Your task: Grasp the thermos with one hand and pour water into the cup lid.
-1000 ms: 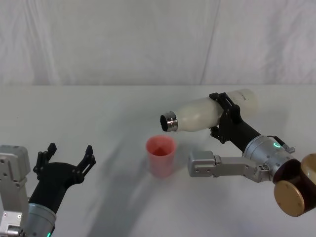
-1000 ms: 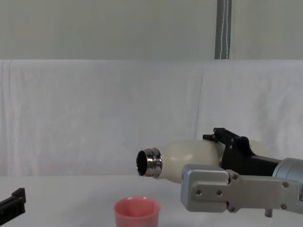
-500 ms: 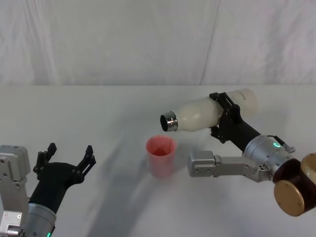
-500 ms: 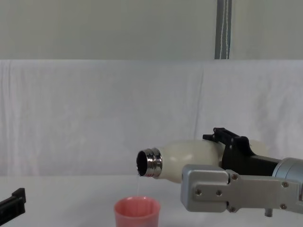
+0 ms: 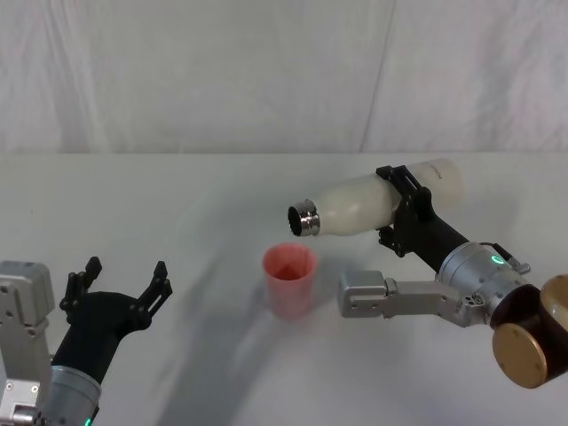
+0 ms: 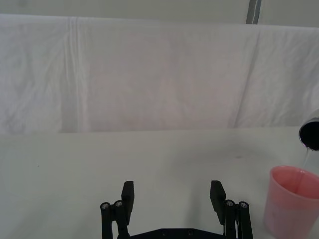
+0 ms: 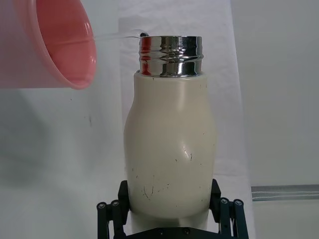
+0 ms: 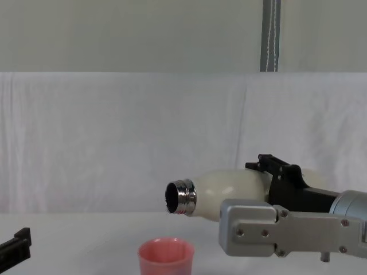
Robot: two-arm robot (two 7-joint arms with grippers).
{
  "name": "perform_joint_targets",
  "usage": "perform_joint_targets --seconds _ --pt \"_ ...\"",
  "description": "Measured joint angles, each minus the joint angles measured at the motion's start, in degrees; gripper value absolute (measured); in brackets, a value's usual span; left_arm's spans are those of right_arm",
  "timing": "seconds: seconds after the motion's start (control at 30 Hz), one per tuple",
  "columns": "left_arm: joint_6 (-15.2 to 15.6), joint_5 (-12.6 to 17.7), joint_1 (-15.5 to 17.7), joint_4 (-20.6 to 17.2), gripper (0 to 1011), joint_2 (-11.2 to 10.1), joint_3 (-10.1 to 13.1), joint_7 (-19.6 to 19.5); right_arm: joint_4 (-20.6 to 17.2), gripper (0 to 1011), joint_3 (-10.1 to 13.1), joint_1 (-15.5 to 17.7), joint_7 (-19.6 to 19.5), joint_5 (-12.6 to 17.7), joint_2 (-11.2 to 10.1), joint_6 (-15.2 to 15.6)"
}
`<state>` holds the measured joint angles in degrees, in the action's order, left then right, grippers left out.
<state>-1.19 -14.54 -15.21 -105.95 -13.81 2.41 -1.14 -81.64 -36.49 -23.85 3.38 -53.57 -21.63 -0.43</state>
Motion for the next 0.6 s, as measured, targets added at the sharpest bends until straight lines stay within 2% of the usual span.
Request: perform_joint_targets --seconds 0.6 --pt "0.0 0.0 0.0 0.0 1001 0.0 0.0 0.0 -0.3 950 0.0 0.1 0.1 -0.1 -0.1 0.2"
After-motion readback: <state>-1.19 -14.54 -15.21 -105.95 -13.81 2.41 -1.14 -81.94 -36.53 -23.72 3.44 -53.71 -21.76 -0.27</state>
